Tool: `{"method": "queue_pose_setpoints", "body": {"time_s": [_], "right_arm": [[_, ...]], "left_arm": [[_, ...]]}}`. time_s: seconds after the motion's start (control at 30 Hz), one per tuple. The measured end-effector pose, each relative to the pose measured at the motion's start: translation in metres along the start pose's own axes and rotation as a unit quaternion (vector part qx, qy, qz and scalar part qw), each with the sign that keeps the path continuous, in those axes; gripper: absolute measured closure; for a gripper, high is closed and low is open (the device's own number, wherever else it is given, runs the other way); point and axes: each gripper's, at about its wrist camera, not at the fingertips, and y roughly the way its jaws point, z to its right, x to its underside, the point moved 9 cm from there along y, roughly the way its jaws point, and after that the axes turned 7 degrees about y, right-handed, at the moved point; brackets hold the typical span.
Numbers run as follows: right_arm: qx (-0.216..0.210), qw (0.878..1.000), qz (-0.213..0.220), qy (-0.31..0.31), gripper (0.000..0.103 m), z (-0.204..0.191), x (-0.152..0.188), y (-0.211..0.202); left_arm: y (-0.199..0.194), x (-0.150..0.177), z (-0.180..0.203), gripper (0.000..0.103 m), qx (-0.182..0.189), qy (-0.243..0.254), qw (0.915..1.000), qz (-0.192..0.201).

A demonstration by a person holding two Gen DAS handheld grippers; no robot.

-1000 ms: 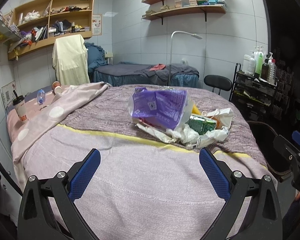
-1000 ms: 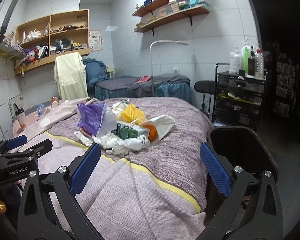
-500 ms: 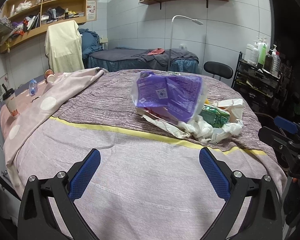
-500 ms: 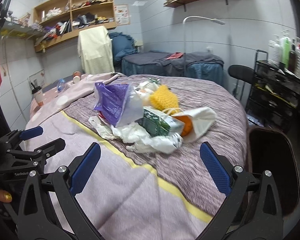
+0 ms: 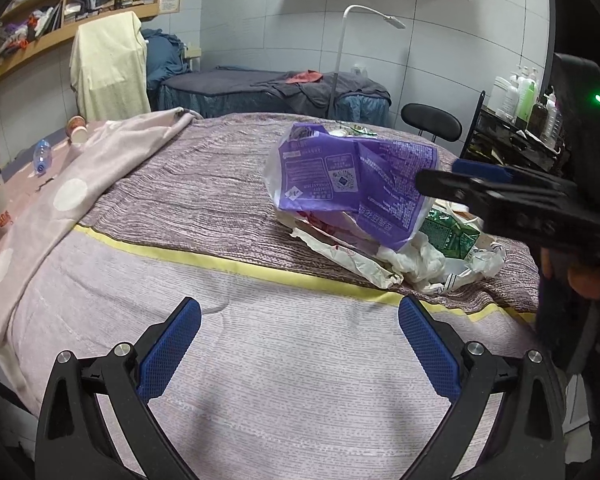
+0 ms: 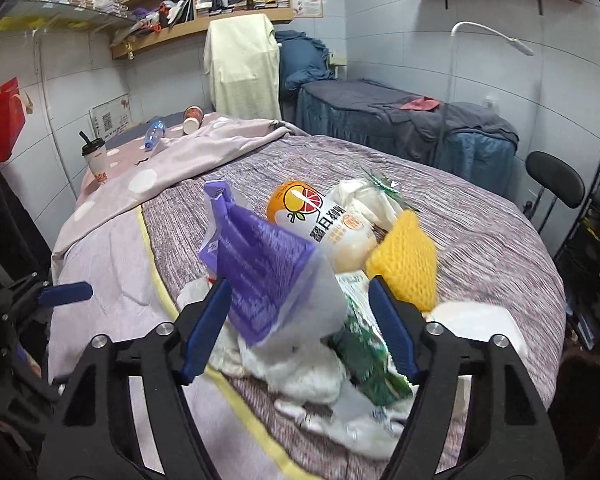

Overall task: Collect trash
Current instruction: 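Reach the right tool into the pile and grasp the purple plastic bag, then lift the purple bag with the right tool while the left tool grasps the white red-printed bag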

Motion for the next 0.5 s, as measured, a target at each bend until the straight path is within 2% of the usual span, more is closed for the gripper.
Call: {"method": "queue_pose_setpoints", "body": {"time_s": [0.07, 0.2, 0.3, 0.5], "right_arm": [[-0.009, 1.0, -0.01, -0.005, 0.04, -0.002, -0.005, 0.012], [-0.031, 0.999, -0.035, -0.016, 0.07, -0.01, -0.002, 0.025], [-0.05, 0.998, -0.037, -0.018, 0.081, -0.019, 0.002, 0.025], [-0.056, 0.998, 0.008, -0.023, 0.083, -0.028, -0.007, -0.003]], "left_arm": [[0.004, 0.0, 0.002, 0.006, 0.01, -0.003, 0.9999, -0.004], [0.008, -0.001, 0.005, 0.006, 0.02, 0.0, 0.9997, -0.01], [0.012, 0.0, 0.007, 0.006, 0.032, -0.005, 0.9993, -0.017], [0.022, -0.004, 0.005, 0.008, 0.068, -0.034, 0.9965, -0.033]]}}
